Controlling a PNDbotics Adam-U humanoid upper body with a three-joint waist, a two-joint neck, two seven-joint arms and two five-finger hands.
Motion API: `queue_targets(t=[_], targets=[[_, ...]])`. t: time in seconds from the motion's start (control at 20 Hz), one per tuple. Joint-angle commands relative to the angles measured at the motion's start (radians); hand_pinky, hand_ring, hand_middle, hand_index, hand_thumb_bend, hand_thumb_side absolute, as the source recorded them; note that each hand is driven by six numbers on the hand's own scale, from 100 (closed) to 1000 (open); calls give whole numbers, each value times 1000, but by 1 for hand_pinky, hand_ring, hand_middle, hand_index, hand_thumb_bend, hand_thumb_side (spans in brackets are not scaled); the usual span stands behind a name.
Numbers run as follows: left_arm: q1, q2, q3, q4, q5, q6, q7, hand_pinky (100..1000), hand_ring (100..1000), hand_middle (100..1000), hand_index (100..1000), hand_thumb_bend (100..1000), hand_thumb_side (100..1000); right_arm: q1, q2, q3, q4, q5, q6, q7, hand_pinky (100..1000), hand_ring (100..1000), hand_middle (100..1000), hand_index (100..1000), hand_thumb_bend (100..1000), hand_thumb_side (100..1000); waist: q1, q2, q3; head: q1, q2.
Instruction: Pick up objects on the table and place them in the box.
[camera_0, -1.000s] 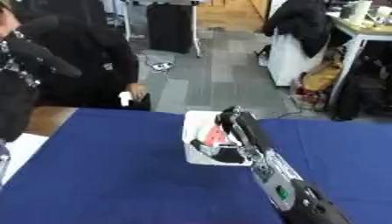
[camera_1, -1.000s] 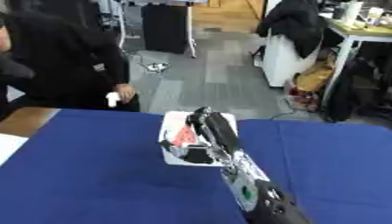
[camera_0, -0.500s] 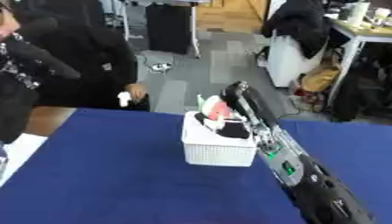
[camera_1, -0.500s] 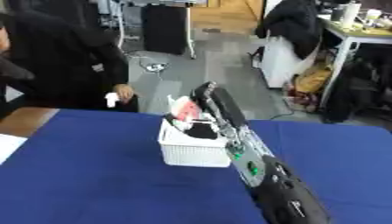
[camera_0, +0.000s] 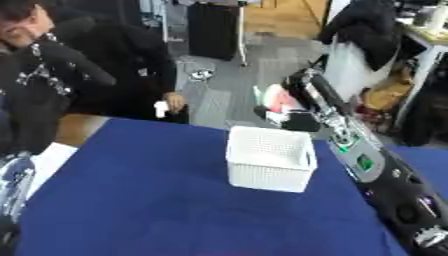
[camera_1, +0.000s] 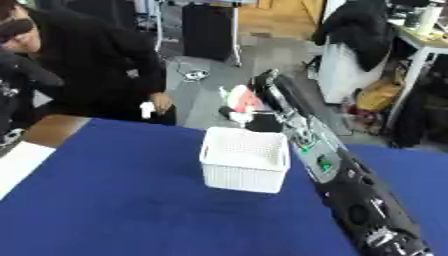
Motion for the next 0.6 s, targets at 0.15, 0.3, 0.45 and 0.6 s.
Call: queue_targets(t=[0.15,0.3,0.45,0.6], targets=[[-43,-19,-5,-24,9,22,0,612,585,723,673,135,850,-34,-49,-45,65,6,-64,-47,100,100,221,405,567,444,-4,5,26,-55,-44],[-52,-31,-7,-28,8,34,0,611,585,723,672,136,852,-38,-56,-59,98,21,-96,-86,100,100,223,406,567,448,-8,11,38,-70,-54],[-65,-47,-9,-33,5,47,0,610,585,723,672,138,853,-38,-69,-82,137,34,-121,-136,100,100,226,420,562,457,-17,21,55,-73,-62],[-69,-52,-10,-36,3,56,0,610,585,723,672,138,853,-38,-72,-91,163,47,-140,-166,100,100,226,420,562,457,-19,23,60,-75,-65]])
